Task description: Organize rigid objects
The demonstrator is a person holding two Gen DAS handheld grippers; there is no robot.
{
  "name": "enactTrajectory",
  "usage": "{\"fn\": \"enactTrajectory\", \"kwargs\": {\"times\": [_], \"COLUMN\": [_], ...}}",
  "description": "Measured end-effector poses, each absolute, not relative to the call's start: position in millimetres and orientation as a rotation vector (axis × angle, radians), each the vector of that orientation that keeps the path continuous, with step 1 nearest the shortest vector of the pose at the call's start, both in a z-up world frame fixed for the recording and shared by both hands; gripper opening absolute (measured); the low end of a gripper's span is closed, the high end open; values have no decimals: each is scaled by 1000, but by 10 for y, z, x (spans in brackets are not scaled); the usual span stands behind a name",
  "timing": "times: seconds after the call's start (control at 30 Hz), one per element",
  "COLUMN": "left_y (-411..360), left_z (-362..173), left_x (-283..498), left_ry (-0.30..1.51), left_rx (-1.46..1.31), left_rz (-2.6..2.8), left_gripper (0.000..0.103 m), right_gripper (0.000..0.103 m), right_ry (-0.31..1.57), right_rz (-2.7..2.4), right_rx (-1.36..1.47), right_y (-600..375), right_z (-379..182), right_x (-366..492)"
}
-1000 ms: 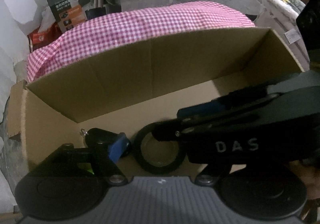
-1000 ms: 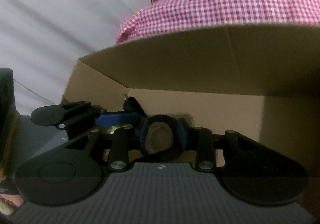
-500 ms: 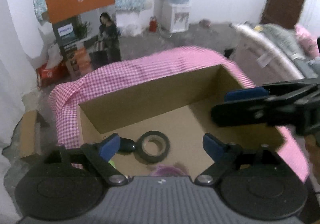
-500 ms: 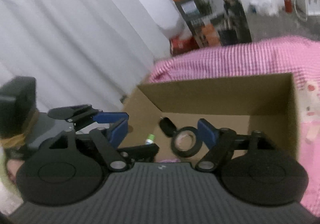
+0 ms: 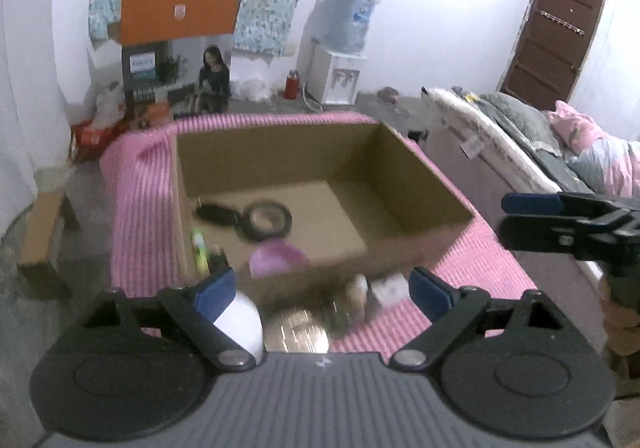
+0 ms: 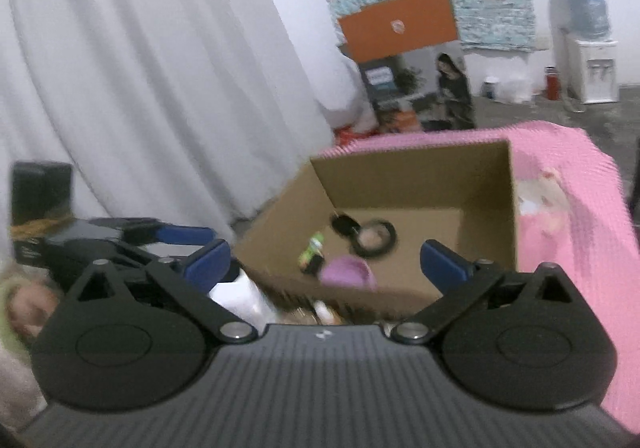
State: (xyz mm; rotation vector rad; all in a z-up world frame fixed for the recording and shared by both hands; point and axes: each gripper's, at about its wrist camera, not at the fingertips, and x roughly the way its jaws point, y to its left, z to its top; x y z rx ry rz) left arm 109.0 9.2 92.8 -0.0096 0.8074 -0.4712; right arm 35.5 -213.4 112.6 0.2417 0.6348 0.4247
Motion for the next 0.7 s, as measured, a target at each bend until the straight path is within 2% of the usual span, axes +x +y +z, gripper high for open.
{"fn": "enactTrajectory", "kwargs": {"times": [0.27, 0.43, 0.7], "left_y": [180, 223, 282], "left_z": [557, 477, 416], "left_x": [683, 581, 535], "left_ry": [831, 811, 786], "left_rx": [-30, -63, -19], "left_rz": [-454, -420, -405], "left_gripper": [95, 102, 103], "right_gripper": [102, 102, 102], "right_ry": [657, 629, 620], "right_rz": [210, 125, 167], "right_rx": [50, -52, -14], "right_y": [-1604, -1432, -1381], "right_z": [703, 598, 544], "right_x": [169, 174, 103]}}
